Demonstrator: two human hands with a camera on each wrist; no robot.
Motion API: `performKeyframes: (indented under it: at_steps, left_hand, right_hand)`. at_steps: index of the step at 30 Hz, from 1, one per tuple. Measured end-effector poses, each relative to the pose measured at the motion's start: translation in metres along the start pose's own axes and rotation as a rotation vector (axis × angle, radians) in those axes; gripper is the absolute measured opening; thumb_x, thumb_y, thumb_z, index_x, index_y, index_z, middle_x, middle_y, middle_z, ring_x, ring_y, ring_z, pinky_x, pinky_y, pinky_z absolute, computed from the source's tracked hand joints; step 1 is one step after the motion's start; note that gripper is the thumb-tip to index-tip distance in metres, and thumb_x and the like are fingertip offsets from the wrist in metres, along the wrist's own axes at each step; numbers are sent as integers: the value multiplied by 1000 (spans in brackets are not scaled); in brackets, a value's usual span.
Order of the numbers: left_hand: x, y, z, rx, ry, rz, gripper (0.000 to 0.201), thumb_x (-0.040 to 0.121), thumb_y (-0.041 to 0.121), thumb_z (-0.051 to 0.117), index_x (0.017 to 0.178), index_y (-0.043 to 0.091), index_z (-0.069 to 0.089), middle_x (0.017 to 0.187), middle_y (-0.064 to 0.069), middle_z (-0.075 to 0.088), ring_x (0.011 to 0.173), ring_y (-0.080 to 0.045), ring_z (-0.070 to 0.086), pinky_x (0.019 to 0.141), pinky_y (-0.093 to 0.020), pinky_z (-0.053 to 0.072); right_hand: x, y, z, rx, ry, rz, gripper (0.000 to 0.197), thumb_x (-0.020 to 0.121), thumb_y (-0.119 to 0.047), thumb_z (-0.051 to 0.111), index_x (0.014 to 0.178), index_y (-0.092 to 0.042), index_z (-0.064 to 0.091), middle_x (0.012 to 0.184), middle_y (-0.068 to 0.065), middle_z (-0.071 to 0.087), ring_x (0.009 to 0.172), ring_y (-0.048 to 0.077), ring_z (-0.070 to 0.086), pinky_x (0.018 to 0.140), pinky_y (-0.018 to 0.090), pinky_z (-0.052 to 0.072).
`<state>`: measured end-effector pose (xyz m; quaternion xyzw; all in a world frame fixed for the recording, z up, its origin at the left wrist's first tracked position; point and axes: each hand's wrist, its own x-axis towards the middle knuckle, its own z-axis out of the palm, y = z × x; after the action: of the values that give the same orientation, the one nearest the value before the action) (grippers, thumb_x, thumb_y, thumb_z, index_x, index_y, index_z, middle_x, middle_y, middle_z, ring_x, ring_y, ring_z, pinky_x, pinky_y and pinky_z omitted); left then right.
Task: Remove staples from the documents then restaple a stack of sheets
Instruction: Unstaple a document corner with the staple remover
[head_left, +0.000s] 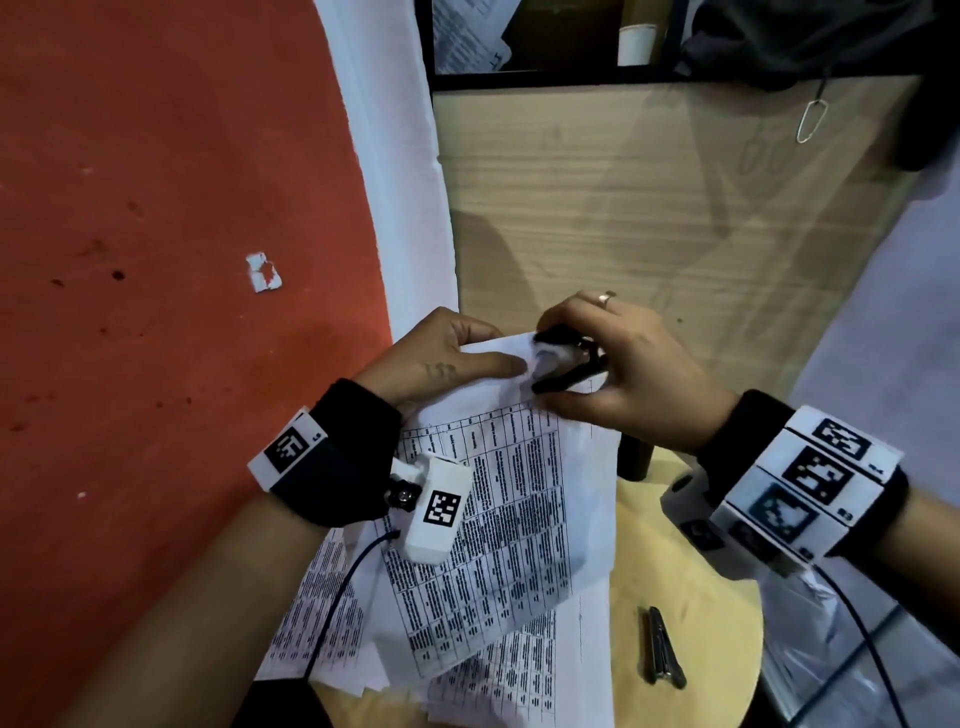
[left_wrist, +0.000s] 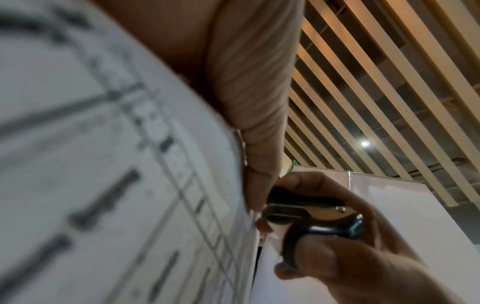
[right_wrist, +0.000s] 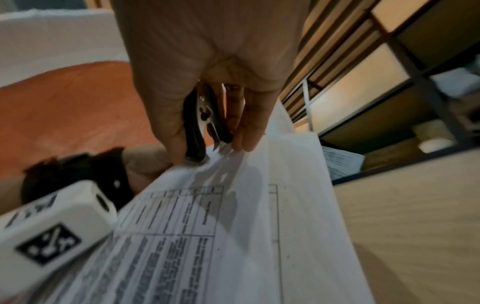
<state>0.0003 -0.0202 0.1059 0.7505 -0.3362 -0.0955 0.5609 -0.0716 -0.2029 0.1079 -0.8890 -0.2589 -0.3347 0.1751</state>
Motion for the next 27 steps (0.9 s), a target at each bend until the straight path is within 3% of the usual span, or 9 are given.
performKeyframes:
  at_steps: [4, 6, 8, 10, 13, 15, 18, 21, 27]
  left_hand:
    - [-4, -5, -4, -57, 23, -34, 14, 84, 3, 65, 73, 12, 70, 59, 4, 68, 49, -5, 60, 51, -13, 46]
    - [-4, -9, -4, -54, 26, -42, 18, 86, 3, 62, 72, 14, 68, 55, 7, 66, 46, -2, 58, 47, -10, 43]
    - [-4, -10, -3, -43, 37, -44, 20, 87, 3, 61, 72, 14, 67, 53, 9, 65, 44, 0, 57, 46, -10, 42]
    - [-3, -12, -3, -29, 52, -34, 23, 87, 3, 60, 69, 16, 67, 52, 10, 64, 44, 1, 56, 45, -10, 41]
    - [-2, -15, -2, 30, 74, 0, 26, 87, 7, 62, 65, 21, 66, 52, 14, 62, 46, 4, 53, 48, -11, 40]
    - [-1, -18, 1, 104, 103, 49, 21, 85, 14, 66, 65, 22, 67, 56, 16, 63, 53, 6, 54, 57, -16, 41]
    - [0, -23, 6, 107, 191, 129, 23, 72, 40, 68, 74, 17, 70, 70, 2, 68, 69, -8, 58, 71, -31, 46]
    - [-1, -28, 9, 135, 271, 176, 27, 66, 49, 61, 71, 24, 68, 65, 6, 59, 65, -9, 52, 68, -30, 41]
    - [-5, -29, 16, 264, 337, 264, 28, 75, 37, 61, 76, 11, 71, 64, 2, 62, 60, -5, 50, 60, -26, 38]
  right_hand:
    - [-15, 6, -1, 327, 175, 313, 60, 65, -52, 68, 115, -20, 64, 86, -10, 55, 87, 6, 57, 82, 19, 45]
    - [-20, 5, 0, 675, 197, 546, 48, 61, -51, 74, 99, -23, 68, 84, -10, 61, 83, 8, 63, 70, 23, 52]
    - [-22, 7, 4, 952, 199, 704, 44, 58, -44, 79, 90, -20, 60, 74, -12, 65, 74, 4, 66, 55, 16, 50]
    - [-20, 1, 7, 1139, 177, 801, 26, 71, -26, 71, 87, -17, 51, 66, -10, 66, 64, 2, 65, 46, 13, 45]
    - [-14, -13, 21, 1100, 167, 907, 20, 84, -2, 57, 86, -16, 44, 63, -3, 55, 45, 3, 49, 36, 14, 33]
    - [-10, -20, 33, 1024, 211, 945, 22, 83, -1, 58, 85, -16, 42, 60, -3, 42, 39, 3, 36, 35, 14, 24]
    - [-3, -29, 43, 1125, 154, 1037, 14, 85, -10, 51, 76, -17, 43, 62, 1, 37, 45, 9, 37, 39, 15, 26]
    - [1, -35, 42, 1171, 119, 1089, 13, 84, -11, 45, 72, -16, 46, 68, 2, 41, 52, 11, 41, 41, 17, 37]
    - [6, -36, 45, 1069, 162, 1114, 23, 85, -13, 57, 64, -16, 50, 57, -1, 37, 42, 8, 32, 41, 16, 20]
